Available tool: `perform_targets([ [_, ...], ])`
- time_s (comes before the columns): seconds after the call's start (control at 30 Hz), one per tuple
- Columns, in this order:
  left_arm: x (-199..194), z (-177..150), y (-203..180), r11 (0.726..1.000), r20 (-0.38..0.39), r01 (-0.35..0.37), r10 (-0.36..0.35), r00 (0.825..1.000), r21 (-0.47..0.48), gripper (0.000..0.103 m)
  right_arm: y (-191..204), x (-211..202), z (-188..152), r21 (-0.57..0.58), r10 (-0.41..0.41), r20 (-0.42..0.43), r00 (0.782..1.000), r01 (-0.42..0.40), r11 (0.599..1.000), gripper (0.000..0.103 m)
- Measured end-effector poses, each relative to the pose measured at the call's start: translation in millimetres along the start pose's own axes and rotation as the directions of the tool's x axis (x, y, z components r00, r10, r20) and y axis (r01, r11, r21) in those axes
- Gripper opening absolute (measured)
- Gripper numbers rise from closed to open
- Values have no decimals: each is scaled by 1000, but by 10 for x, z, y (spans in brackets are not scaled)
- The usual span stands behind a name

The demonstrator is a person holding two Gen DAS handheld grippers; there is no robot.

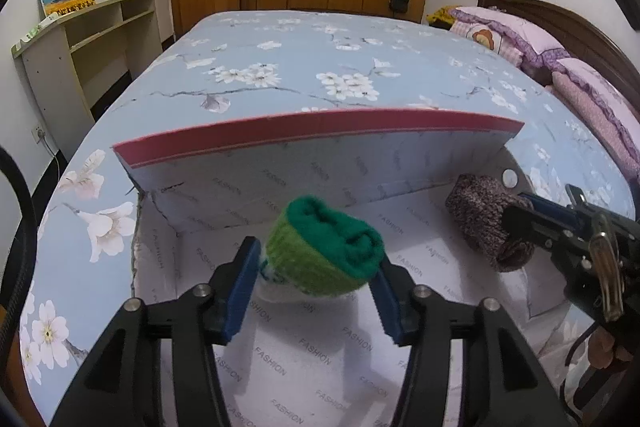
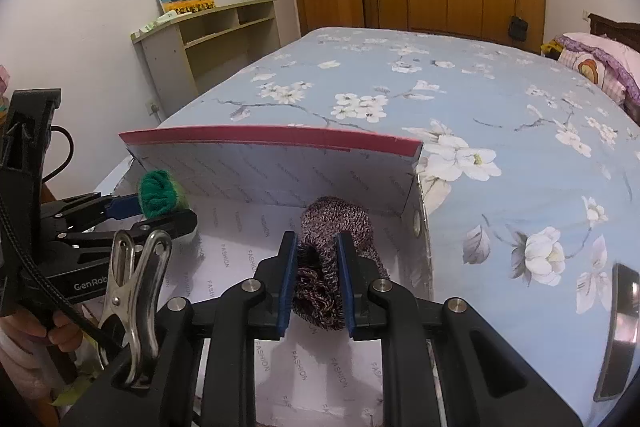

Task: Organize soft objects
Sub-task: 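Drop the green sock from the left tool while the right tool releases the maroon sock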

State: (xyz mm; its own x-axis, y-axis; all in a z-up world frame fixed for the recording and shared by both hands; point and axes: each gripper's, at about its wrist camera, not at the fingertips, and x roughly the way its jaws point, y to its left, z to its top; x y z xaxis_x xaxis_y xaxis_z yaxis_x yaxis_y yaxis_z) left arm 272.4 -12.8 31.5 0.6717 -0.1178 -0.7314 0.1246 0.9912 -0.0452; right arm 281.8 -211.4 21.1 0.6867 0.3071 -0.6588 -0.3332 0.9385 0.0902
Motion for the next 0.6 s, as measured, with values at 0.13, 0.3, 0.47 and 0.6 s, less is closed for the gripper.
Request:
perform_targets([
  [0.13,-43,5,11,1000,8,4,-4,1000,-6,65,-26,19,1,20,11,-3,1000,-11,1000,22],
  [0.3,-159,8,0,1000,30,-2,2,1000,-6,67,-6,-43,-6,21,14,26,1000,-15,1000,35],
  [0.47,-247,-12,-15,1000,31,-12,12,999,-11,67,-3,-117,-5,18,16,48,999,-17,1000,41],
  [0.6,-361,-40,-39,1000,36,-15,16,999,-13,67,5,-222,4,14,6,66,998,-6,1000,42],
])
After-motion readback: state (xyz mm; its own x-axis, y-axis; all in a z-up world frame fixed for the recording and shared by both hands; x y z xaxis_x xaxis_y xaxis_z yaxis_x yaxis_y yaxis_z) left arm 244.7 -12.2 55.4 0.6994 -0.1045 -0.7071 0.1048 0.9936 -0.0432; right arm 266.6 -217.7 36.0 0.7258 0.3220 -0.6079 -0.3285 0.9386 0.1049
